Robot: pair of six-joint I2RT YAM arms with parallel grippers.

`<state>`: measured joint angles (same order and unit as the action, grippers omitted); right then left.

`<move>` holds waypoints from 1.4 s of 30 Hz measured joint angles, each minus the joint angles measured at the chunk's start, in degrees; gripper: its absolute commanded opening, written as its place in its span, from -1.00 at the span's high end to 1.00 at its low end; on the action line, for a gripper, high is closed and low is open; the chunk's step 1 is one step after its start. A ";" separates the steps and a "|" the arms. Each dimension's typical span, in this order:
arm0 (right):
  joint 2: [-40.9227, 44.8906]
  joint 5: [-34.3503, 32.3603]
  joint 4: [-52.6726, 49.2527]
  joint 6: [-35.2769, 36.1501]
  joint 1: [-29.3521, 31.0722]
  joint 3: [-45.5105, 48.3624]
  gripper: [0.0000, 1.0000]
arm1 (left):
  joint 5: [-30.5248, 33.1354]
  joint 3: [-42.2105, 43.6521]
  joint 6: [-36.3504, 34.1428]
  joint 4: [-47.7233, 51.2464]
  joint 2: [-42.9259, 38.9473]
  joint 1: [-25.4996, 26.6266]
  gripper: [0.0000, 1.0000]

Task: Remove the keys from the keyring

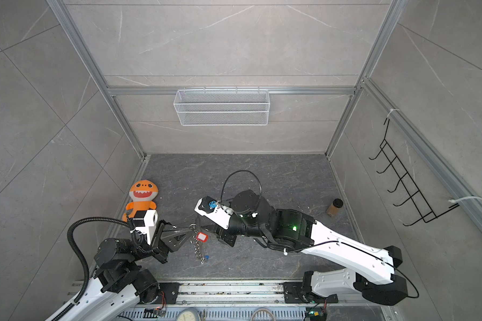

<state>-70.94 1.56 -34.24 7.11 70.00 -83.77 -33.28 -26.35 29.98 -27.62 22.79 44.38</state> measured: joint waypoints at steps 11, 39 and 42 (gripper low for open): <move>9.05 0.79 7.85 -0.22 0.17 12.55 -0.13 | 0.22 -0.22 -1.09 2.84 -0.11 0.00 1.00; 8.90 18.18 19.10 -5.18 -3.85 19.82 0.39 | -4.15 -1.18 -1.29 3.17 2.56 0.00 1.00; 8.90 18.40 19.21 -5.49 -4.15 19.82 0.55 | -4.31 -1.16 -1.29 3.17 2.62 0.00 1.00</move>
<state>-62.04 19.97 -15.03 1.63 65.84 -63.94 -37.58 -27.51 28.69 -24.45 25.41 44.38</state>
